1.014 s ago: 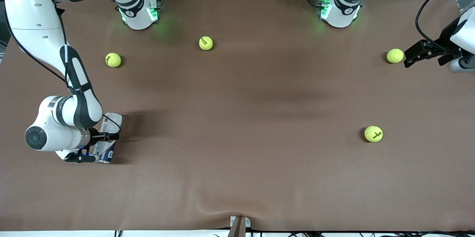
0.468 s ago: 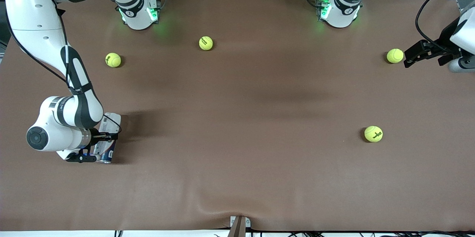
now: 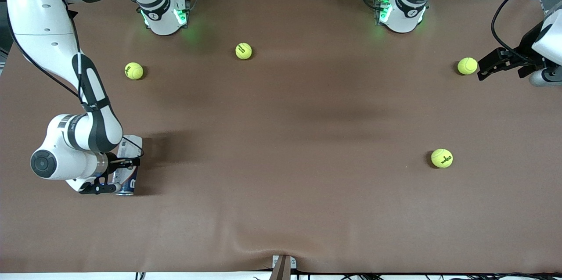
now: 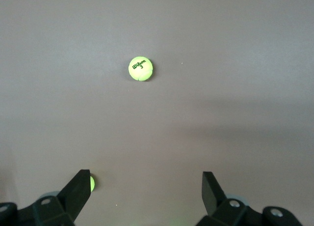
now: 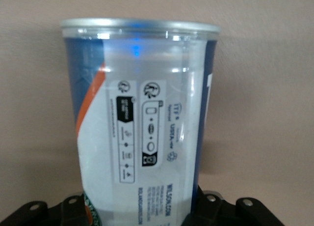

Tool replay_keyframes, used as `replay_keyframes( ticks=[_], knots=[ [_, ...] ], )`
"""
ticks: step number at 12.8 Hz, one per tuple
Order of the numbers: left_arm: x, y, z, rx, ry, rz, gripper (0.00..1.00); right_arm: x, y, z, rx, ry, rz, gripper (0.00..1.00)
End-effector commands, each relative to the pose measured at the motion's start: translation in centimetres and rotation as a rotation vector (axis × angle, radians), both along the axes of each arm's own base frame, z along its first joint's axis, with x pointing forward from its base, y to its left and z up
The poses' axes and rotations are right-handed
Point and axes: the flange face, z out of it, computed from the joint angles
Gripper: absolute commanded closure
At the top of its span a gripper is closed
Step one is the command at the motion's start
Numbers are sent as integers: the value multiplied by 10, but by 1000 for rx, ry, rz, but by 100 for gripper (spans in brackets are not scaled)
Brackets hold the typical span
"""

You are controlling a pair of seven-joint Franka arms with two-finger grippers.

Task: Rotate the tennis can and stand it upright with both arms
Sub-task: 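Lift the can with the right gripper and carry it to table center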

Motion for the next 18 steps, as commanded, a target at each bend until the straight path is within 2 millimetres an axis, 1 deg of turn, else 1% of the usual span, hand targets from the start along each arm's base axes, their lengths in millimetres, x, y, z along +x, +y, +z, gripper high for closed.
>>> replay_keyframes(
  ticks=[1,2,3,4,6,7,9,10,12,13,15,16,17,18],
  knots=[
    [1,2,2,-18,9,-19,0,8,27,23,36,-42,136,40],
    [1,2,2,-18,9,-19,0,12,44,36,59,-67,213,40],
    [1,2,2,-18,9,-19,0,13,59,41,82,-80,300,40],
    [1,3,2,-18,9,-17,0,14,81,46,108,-94,393,40],
    [1,2,1,-18,10,-18,0,12,131,61,138,-114,524,40],
    [1,2,1,-18,10,-18,0,5,160,66,148,-97,586,39],
    [1,2,1,-18,10,-18,0,-12,224,67,170,-62,732,39],
    [1,1,1,-18,10,-20,0,-22,262,67,177,-63,830,39],
    [1,1,2,-18,9,-20,0,-49,337,69,174,-66,969,40],
    [1,1,2,-18,9,-20,0,-67,378,71,150,-73,1053,39],
    [1,1,2,-18,9,-20,0,-109,456,71,61,-109,1245,40],
    [1,1,3,-21,7,-20,0,-126,489,71,19,-155,1319,40],
    [1,1,3,-21,6,-20,0,-135,509,66,3,-194,1367,40],
    [1,0,4,-24,4,-23,0,-135,512,58,-5,-217,1386,39]
  ],
)
